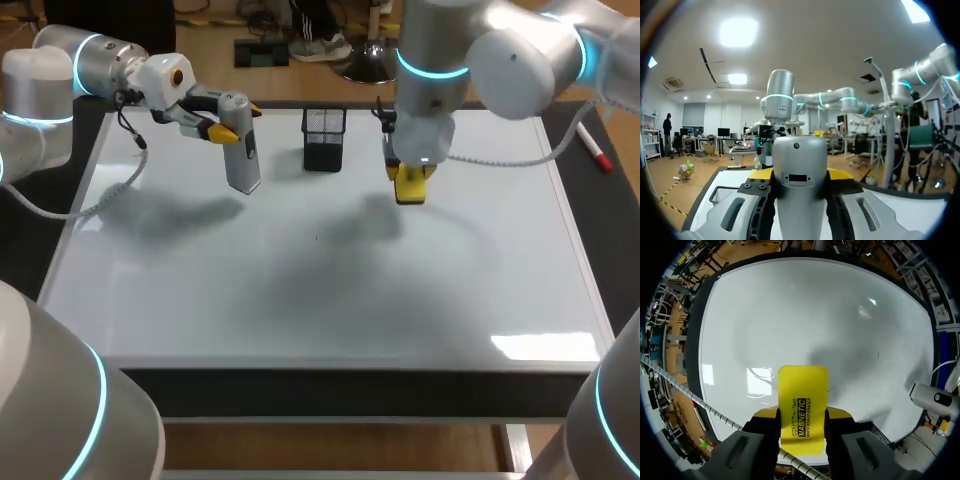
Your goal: Pick up the inspection probe, press it on each red-marked spot on the whiteboard one by one, put down the probe, pick up the eraser, and wipe off all the red marks.
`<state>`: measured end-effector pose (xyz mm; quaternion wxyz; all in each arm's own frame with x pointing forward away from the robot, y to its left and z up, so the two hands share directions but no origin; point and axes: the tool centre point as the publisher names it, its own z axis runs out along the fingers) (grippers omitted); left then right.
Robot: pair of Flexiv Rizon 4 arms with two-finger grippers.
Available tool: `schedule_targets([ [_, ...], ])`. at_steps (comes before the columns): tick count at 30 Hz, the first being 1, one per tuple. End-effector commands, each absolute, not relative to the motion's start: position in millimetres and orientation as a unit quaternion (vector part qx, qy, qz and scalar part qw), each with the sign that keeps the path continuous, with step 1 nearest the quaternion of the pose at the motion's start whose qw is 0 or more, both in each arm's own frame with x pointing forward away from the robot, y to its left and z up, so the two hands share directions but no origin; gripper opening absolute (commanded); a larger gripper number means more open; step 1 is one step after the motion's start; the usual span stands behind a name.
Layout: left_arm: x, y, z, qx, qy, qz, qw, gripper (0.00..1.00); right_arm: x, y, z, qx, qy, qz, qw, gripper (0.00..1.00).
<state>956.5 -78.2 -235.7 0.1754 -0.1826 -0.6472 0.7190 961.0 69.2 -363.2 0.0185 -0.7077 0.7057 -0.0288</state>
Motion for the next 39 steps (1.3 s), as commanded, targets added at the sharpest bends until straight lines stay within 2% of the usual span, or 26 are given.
schedule_targets([
  [1, 958.1, -78.0, -234.5, -0.184, -0.647, 0.718, 0.177, 0.0, 995.3, 73.1, -372.8, -0.708, 0.706, -0.003, -0.001, 0.0],
  [18, 958.1, -78.0, -234.5, -0.184, -0.647, 0.718, 0.177, 0.0, 1056.5, 75.9, -397.9, -0.707, 0.707, 0.017, -0.008, 0.0],
  [39, 958.1, -78.0, -234.5, -0.184, -0.647, 0.718, 0.177, 0.0, 1073.4, 81.1, -416.2, -0.714, 0.7, 0.007, -0.016, 0.0],
])
